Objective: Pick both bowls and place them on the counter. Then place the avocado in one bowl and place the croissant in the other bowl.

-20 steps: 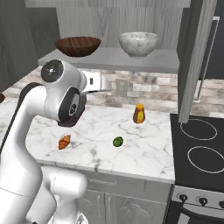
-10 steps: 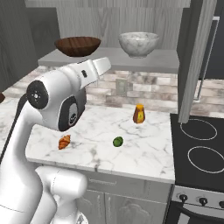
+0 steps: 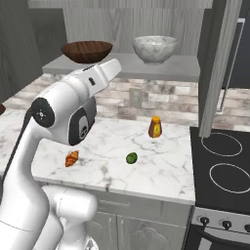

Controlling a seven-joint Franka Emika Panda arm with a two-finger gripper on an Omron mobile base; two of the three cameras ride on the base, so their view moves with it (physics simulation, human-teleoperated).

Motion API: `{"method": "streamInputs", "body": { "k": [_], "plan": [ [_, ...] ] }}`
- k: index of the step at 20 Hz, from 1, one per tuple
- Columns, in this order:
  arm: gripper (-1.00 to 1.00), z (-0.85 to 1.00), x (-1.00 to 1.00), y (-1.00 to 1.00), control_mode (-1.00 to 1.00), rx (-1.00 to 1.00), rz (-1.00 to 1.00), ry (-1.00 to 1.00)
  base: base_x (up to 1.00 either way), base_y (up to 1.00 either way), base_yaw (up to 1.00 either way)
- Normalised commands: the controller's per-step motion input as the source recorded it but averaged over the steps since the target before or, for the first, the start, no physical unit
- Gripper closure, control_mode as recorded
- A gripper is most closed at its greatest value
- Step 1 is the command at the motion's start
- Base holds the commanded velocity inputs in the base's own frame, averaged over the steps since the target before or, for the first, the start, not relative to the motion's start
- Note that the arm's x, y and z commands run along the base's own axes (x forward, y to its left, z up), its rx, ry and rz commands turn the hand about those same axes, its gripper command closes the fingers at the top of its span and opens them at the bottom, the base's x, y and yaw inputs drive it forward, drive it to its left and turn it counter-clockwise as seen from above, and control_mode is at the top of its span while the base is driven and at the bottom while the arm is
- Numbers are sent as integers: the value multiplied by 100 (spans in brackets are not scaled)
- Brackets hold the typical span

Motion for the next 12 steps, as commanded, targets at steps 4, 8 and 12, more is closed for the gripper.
{"method": "streamInputs", "body": {
  "k": [4, 8, 12],
  "plan": [
    [-100, 23, 28, -1, -100, 0, -1, 1, 0, 0, 0],
    [-100, 38, 50, -1, -100, -5, -7, 18, 0, 0, 0],
    [-100, 39, 54, -1, -100, -7, -8, 27, 0, 0, 0]
  ]
}}
